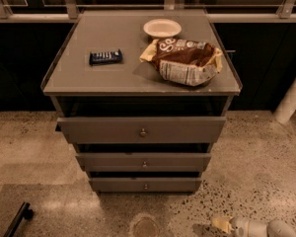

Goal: Close bottom drawer

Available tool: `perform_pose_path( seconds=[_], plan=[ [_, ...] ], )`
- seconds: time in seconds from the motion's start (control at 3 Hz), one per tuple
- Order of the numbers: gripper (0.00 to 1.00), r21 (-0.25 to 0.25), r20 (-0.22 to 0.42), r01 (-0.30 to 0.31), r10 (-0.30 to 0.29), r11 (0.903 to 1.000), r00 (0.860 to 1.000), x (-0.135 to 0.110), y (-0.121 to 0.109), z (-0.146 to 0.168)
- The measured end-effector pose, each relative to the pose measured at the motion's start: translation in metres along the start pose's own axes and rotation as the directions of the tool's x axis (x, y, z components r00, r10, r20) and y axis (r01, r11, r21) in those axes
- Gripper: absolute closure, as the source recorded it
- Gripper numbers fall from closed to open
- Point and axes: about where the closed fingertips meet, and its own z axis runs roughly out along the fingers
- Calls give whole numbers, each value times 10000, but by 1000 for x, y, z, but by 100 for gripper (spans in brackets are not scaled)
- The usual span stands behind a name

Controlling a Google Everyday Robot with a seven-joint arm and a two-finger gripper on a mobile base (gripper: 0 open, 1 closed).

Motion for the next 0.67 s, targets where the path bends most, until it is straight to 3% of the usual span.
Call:
perform_pose_path(
  seconds=[0.33, 0.67],
  plan=[
    [11, -3, -1, 0, 0, 10000, 10000, 0, 0, 0],
    [0, -4, -2, -1, 1, 10000, 10000, 0, 0, 0]
  ],
)
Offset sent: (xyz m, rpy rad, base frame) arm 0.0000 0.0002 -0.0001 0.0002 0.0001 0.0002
